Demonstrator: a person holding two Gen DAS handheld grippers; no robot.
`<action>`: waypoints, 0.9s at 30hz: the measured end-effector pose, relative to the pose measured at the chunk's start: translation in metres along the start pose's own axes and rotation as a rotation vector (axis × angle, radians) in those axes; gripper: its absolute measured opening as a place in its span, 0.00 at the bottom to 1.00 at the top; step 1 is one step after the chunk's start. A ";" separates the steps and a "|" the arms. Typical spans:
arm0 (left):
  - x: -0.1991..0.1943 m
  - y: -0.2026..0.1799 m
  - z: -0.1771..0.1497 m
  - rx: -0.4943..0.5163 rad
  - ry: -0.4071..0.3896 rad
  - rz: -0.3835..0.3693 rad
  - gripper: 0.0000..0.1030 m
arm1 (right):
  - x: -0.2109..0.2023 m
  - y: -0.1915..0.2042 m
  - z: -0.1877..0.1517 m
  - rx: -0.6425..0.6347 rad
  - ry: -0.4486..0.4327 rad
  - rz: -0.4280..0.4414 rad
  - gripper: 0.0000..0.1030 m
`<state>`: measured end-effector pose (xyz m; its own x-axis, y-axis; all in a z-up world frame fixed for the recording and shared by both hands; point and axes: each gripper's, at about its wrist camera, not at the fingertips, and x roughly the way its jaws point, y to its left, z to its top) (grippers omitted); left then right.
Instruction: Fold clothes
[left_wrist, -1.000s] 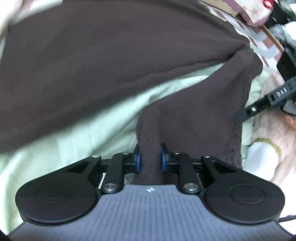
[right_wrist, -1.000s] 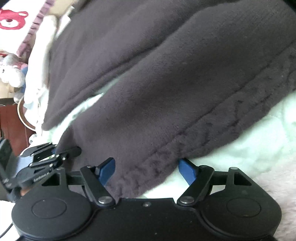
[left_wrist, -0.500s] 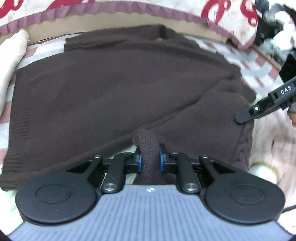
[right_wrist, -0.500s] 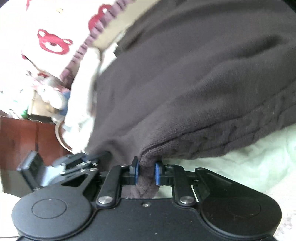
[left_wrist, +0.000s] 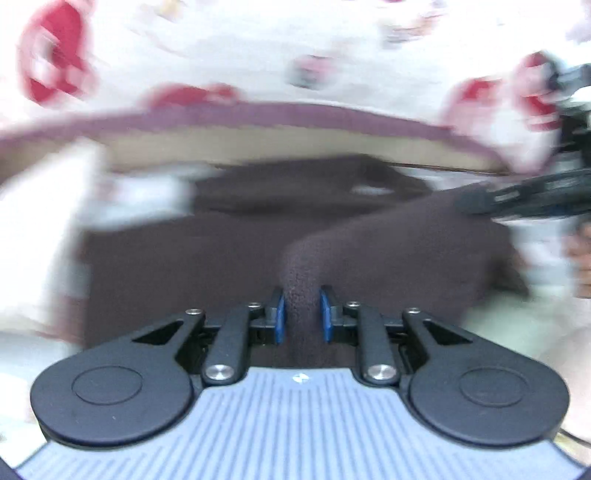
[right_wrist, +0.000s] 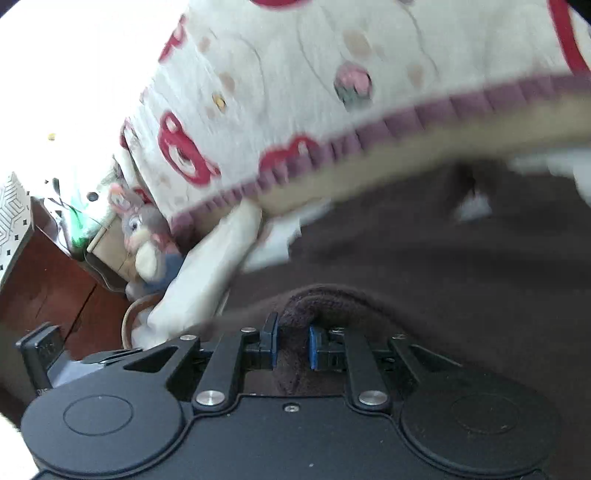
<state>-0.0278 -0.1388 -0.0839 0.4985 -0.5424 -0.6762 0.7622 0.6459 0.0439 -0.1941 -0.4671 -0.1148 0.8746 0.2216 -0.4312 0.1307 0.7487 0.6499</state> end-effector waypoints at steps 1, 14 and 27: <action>0.010 -0.010 -0.001 0.090 -0.006 0.158 0.18 | 0.005 -0.008 0.004 0.034 0.000 0.004 0.24; 0.043 -0.017 -0.044 -0.017 0.068 0.007 0.43 | -0.069 -0.047 0.011 0.000 0.049 -0.454 0.55; 0.025 -0.073 -0.024 0.223 -0.115 -0.083 0.56 | 0.001 -0.040 -0.029 -0.565 0.572 -0.745 0.09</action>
<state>-0.0807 -0.1867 -0.1219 0.4643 -0.6544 -0.5968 0.8683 0.4693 0.1609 -0.2120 -0.4786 -0.1591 0.2998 -0.2579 -0.9185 0.1760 0.9612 -0.2125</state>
